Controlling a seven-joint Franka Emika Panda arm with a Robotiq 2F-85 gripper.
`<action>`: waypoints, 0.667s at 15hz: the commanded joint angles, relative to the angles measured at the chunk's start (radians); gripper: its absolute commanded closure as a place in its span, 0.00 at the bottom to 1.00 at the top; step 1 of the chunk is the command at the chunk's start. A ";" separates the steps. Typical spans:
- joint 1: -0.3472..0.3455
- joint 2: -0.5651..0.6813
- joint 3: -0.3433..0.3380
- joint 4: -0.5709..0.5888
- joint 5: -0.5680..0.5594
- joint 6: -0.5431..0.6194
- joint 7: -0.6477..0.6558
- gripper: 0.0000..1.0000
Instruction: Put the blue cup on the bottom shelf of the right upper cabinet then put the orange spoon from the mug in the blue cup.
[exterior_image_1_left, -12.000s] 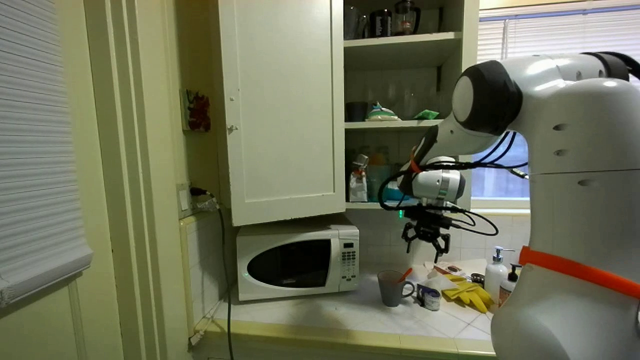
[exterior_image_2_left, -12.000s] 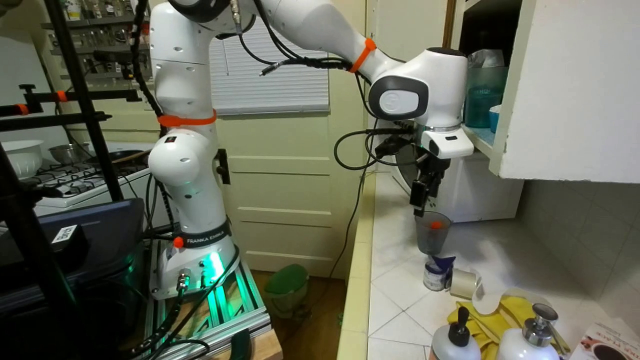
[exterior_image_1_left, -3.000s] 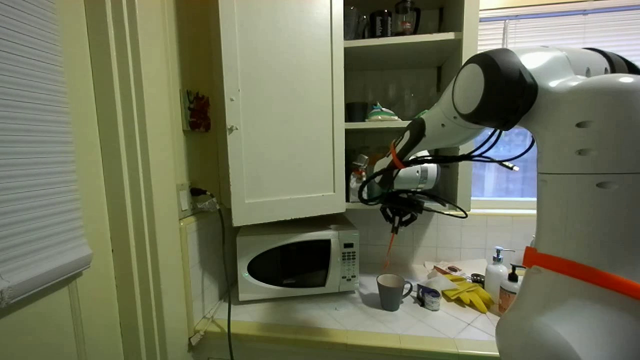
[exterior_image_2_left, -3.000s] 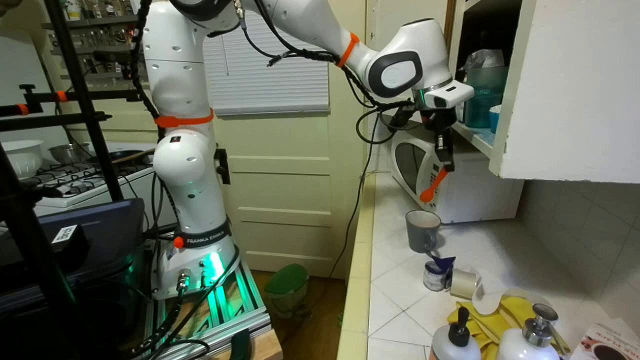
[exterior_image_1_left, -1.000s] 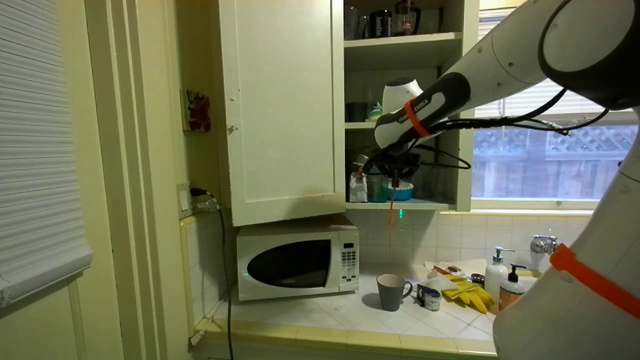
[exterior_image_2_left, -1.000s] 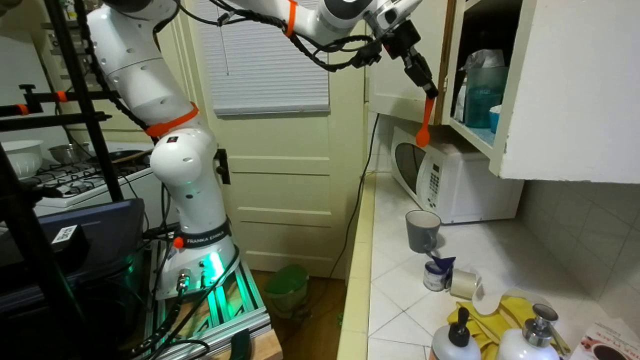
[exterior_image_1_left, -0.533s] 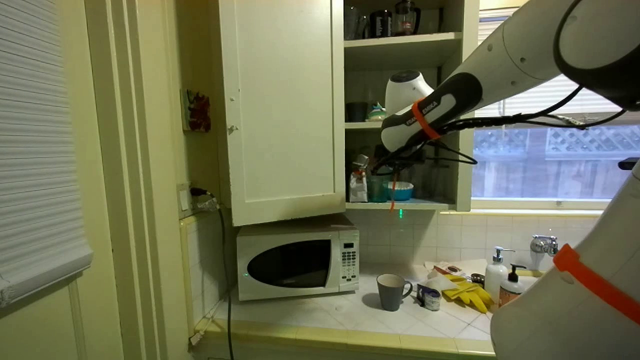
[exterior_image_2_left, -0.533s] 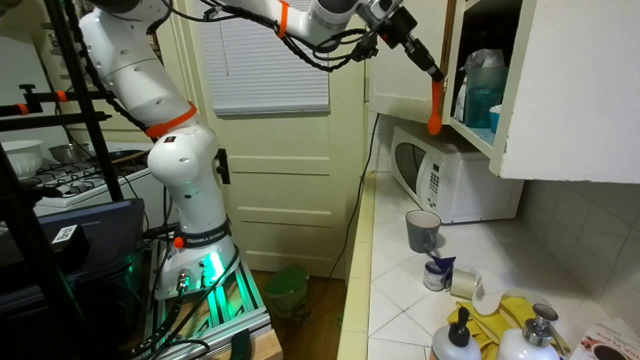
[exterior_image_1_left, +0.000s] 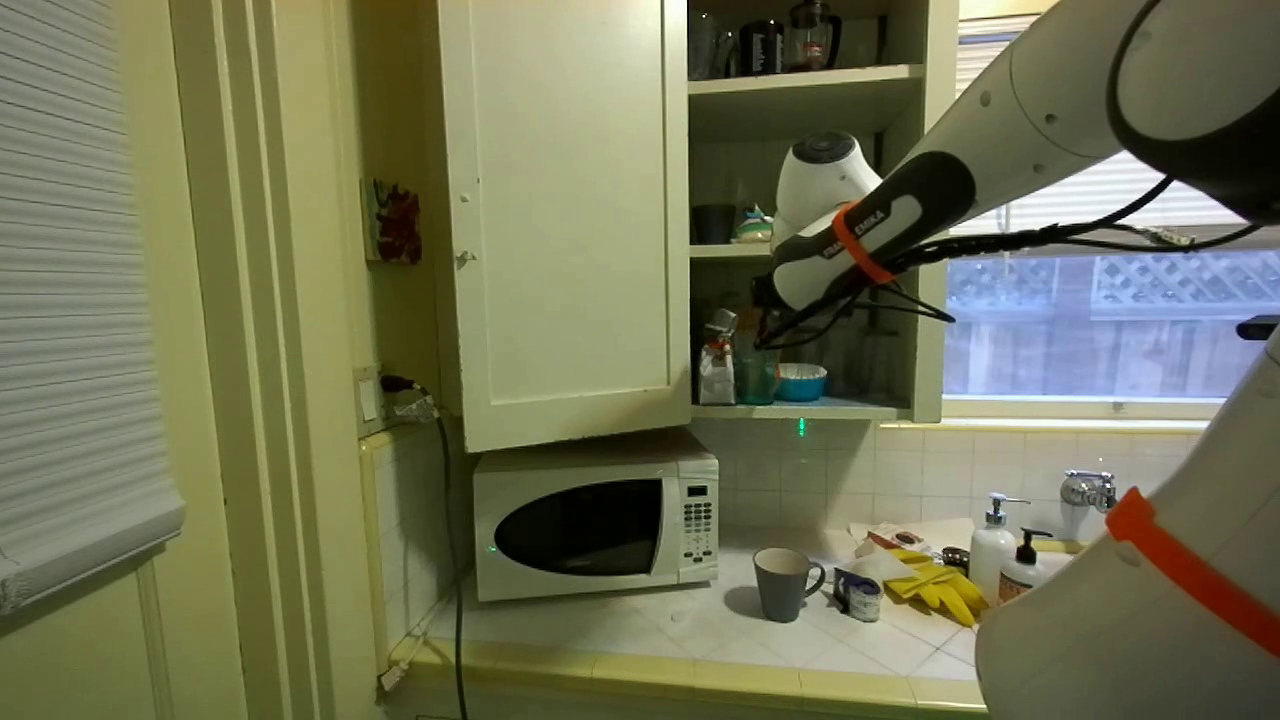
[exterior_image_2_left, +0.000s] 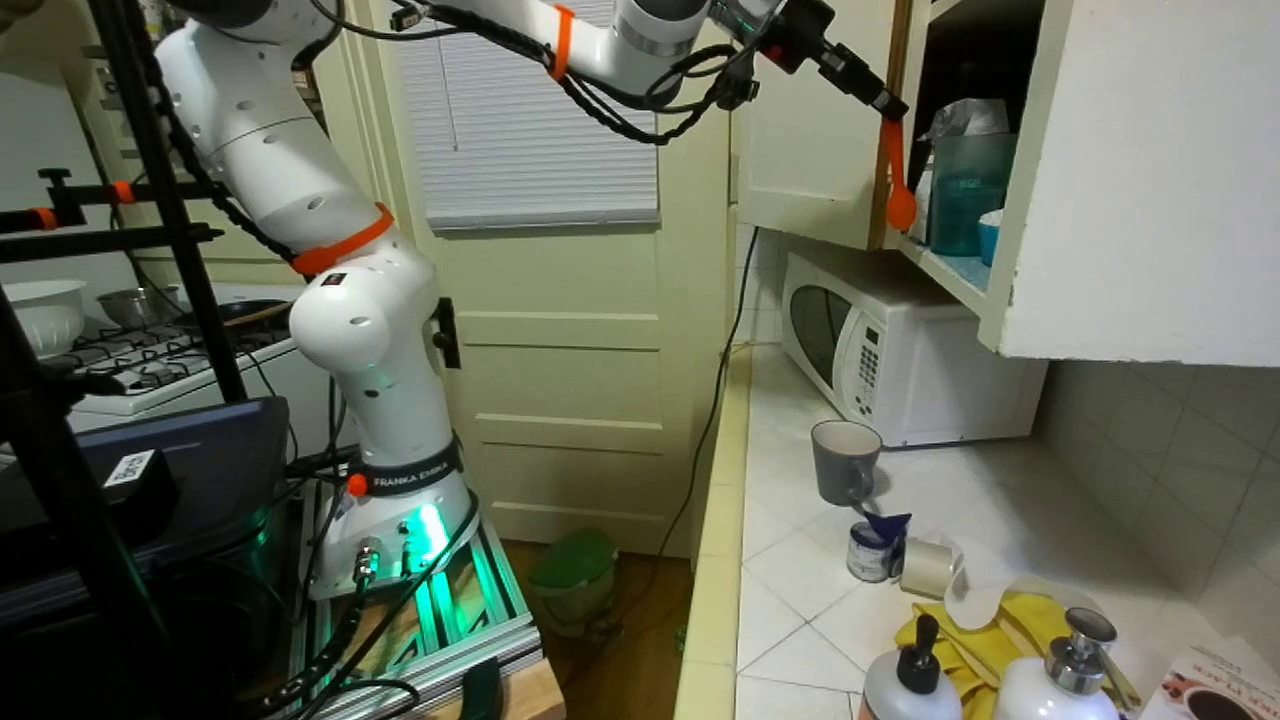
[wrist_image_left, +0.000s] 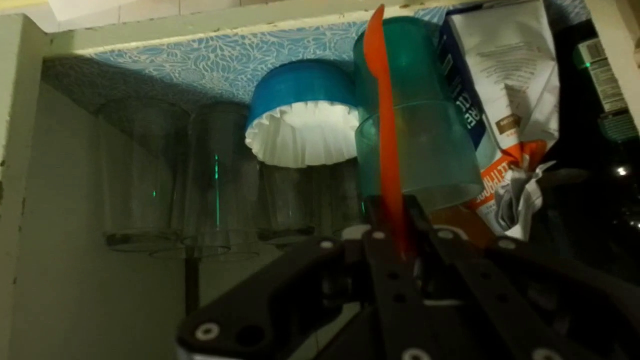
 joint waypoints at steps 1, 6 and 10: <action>-0.040 -0.027 0.028 -0.020 -0.020 0.041 -0.002 0.97; -0.068 -0.054 0.050 -0.014 -0.019 0.094 -0.017 0.97; -0.095 -0.049 0.061 -0.004 -0.055 0.162 -0.006 0.97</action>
